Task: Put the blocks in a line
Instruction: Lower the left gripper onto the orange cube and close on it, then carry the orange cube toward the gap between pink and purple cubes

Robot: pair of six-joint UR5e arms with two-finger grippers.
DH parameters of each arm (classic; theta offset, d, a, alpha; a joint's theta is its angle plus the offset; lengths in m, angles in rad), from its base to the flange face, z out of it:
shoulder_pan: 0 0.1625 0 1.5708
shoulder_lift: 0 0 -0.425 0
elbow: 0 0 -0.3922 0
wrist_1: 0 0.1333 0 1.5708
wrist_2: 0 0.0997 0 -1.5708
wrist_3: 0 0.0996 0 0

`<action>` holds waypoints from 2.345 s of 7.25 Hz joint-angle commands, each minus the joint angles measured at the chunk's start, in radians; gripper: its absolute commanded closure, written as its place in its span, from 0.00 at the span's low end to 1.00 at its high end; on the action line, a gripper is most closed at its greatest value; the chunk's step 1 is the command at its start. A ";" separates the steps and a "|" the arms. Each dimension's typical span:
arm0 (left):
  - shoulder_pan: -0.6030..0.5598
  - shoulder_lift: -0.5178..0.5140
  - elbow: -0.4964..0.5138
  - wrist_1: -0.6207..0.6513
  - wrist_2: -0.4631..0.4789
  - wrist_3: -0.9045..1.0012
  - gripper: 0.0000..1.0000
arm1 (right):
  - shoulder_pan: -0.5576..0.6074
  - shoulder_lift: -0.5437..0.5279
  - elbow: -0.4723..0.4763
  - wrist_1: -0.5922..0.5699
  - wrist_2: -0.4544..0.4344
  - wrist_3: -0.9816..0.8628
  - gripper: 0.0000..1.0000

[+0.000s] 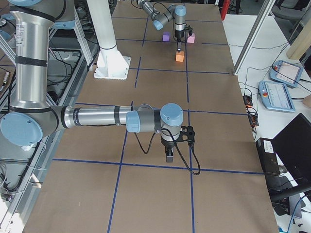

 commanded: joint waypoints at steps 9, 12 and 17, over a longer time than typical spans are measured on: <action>0.037 -0.038 0.128 -0.030 0.065 0.001 0.66 | 0.000 0.000 0.000 0.000 0.000 0.000 0.00; -0.028 0.001 0.107 -0.028 0.051 0.010 0.79 | 0.002 0.000 0.000 0.000 0.002 0.000 0.00; -0.193 0.302 0.010 -0.030 -0.063 0.370 0.65 | 0.000 0.000 0.000 0.000 0.000 0.000 0.00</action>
